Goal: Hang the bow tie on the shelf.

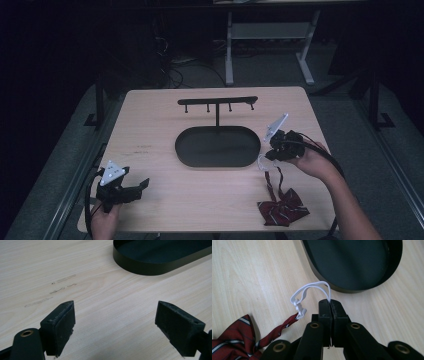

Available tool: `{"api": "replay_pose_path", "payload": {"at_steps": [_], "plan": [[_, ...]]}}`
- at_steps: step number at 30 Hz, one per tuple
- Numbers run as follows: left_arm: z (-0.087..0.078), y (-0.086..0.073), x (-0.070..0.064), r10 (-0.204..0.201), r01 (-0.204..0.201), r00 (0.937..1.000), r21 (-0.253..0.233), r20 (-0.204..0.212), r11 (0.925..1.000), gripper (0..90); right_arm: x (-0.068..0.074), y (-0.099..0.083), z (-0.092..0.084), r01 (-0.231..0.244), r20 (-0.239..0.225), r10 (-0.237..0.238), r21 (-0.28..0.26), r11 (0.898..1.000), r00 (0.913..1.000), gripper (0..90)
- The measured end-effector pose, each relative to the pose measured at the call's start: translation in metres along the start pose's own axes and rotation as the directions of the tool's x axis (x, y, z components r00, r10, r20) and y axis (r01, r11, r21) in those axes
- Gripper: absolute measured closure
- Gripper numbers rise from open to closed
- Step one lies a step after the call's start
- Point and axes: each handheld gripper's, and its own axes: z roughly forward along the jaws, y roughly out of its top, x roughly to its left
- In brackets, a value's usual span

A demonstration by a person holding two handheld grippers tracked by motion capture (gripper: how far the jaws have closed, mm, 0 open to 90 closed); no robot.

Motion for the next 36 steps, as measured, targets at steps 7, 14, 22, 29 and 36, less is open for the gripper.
{"api": "replay_pose_path", "payload": {"at_steps": [7,14,22,29,36], "plan": [[0.000,0.000,0.001,0.000,0.000,1.0000,0.000,-0.002,1.0000,16.1,0.002,0.008,-0.009,0.023,-0.024,-0.023,-0.021,1.000,0.9994,87.7],[0.000,0.000,0.000,0.004,-0.004,1.0000,-0.003,-0.001,1.0000,16.1,0.004,0.018,-0.018,0.054,-0.014,-0.055,-0.028,0.998,0.9984,87.7],[-0.001,0.000,0.001,0.004,-0.004,1.0000,-0.003,-0.004,1.0000,16.1,0.004,0.029,-0.025,0.073,-0.005,-0.074,-0.030,0.997,0.9973,87.7],[-0.001,0.000,0.001,-0.004,0.004,1.0000,-0.004,-0.006,1.0000,16.1,0.003,0.038,-0.029,0.089,-0.002,-0.089,-0.035,0.995,0.9960,87.7],[-0.001,0.000,0.001,-0.002,0.002,1.0000,-0.011,-0.005,0.9999,16.1,0.003,0.049,-0.035,0.100,0.000,-0.100,-0.040,0.994,0.9950,87.7]]}}
